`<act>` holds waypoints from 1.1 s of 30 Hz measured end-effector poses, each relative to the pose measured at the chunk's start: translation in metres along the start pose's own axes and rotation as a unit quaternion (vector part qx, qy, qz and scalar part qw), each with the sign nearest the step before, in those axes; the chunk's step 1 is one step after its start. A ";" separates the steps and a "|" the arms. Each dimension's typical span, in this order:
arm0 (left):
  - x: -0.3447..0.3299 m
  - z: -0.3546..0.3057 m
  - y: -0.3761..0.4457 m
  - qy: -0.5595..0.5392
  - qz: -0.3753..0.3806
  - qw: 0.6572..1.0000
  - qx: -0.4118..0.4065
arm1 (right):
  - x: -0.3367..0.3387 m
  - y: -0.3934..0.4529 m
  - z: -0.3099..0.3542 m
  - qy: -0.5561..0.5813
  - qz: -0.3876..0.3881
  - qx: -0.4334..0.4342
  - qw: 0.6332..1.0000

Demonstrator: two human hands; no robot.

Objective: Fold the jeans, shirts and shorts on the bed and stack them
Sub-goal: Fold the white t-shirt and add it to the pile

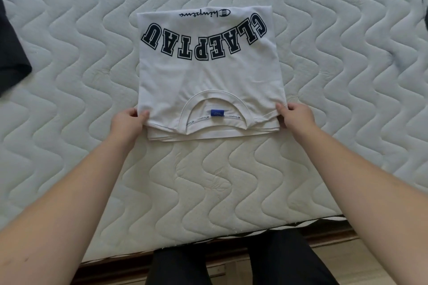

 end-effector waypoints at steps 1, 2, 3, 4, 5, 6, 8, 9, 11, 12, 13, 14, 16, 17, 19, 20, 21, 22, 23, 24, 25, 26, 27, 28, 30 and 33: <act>0.001 0.003 -0.001 -0.001 -0.011 1.000 0.000 | 0.001 -0.001 -0.002 -0.001 0.000 0.002 1.000; 0.002 0.006 -0.002 -0.003 -0.027 1.000 -0.002 | 0.003 -0.003 -0.003 -0.012 -0.007 0.013 1.000; 0.003 0.009 -0.005 -0.005 -0.047 0.999 -0.004 | 0.005 -0.005 -0.002 -0.020 -0.022 0.032 0.999; 0.004 0.011 -0.007 -0.009 -0.064 0.998 -0.006 | 0.006 -0.007 0.000 -0.007 -0.039 0.051 0.998; 0.005 0.012 -0.008 -0.018 -0.071 0.997 -0.012 | 0.006 -0.009 0.003 0.019 -0.045 0.068 0.997; 0.005 0.012 -0.009 -0.031 -0.069 0.997 -0.018 | 0.004 -0.010 0.007 0.040 -0.041 0.077 0.995; 0.004 0.010 -0.010 -0.063 -0.046 0.997 -0.019 | -0.001 -0.011 0.011 0.036 -0.030 0.075 0.996; 0.003 0.010 -0.010 -0.075 -0.036 0.996 -0.016 | -0.004 -0.011 0.012 0.026 -0.035 0.071 0.997; 0.002 0.011 -0.009 -0.083 -0.046 0.995 -0.004 | -0.004 -0.008 0.013 0.036 -0.056 0.053 0.996; 0.003 0.012 -0.008 -0.080 -0.056 0.995 0.002 | -0.003 -0.006 0.012 0.053 -0.062 0.036 0.996; 0.002 0.014 -0.007 -0.069 -0.063 0.996 0.005 | -0.003 -0.003 0.011 0.066 -0.063 0.016 0.996; 0.001 0.016 -0.006 -0.049 -0.066 0.997 0.006 | -0.002 -0.001 0.009 0.067 -0.062 -0.005 0.996; -0.001 0.016 -0.005 0.007 -0.054 0.998 0.009 | -0.003 0.001 0.004 0.028 -0.056 -0.035 0.997; -0.003 0.015 -0.005 0.035 -0.040 0.999 0.007 | -0.004 0.001 0.002 -0.006 -0.056 -0.039 0.998; -0.008 0.012 -0.008 0.070 -0.005 0.998 -0.003 | -0.007 -0.003 0.003 -0.047 -0.053 -0.029 0.997; -0.010 0.011 -0.009 0.068 0.009 0.998 -0.004 | -0.010 -0.004 0.004 -0.047 -0.043 -0.028 0.998; -0.011 0.010 -0.010 0.048 0.019 0.999 -0.002 | -0.012 -0.005 0.005 -0.044 -0.030 -0.031 0.998; -0.011 0.010 -0.012 0.018 0.025 1.000 0.000 | -0.015 -0.005 0.007 -0.044 -0.020 -0.037 0.998; -0.010 0.010 -0.013 -0.012 0.025 1.000 -0.004 | -0.016 -0.005 0.009 -0.045 -0.012 -0.042 0.998; -0.009 0.009 -0.015 -0.036 0.023 0.999 -0.011 | -0.016 -0.006 0.011 -0.038 -0.009 -0.047 0.998; -0.008 0.010 -0.017 -0.058 0.021 0.998 -0.019 | -0.015 -0.006 0.011 -0.021 -0.008 -0.050 0.998; -0.010 0.012 -0.019 -0.079 0.021 0.996 -0.022 | -0.014 -0.007 0.011 -0.001 -0.008 -0.050 0.999; -0.012 0.016 -0.020 -0.099 0.024 0.995 -0.014 | -0.014 -0.009 0.010 0.011 -0.008 -0.049 0.999; -0.016 0.020 -0.022 -0.116 0.029 0.993 0.004 | -0.014 -0.012 0.008 0.015 -0.007 -0.050 0.999; -0.022 0.027 -0.024 -0.151 0.042 0.986 0.058 | -0.015 -0.016 0.002 0.041 0.004 -0.070 0.997; -0.026 0.026 -0.022 -0.134 0.012 0.989 0.065 | -0.016 -0.019 0.001 0.061 -0.014 -0.077 0.995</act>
Point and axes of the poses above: each hand's wrist, its own y-axis towards the middle knuckle, its own x-axis out of the back of the hand, z = x × y, the point moved 2 cm from there along y, towards the middle knuckle, and after that the axes turned 13 degrees about y, right-handed, at the moved point
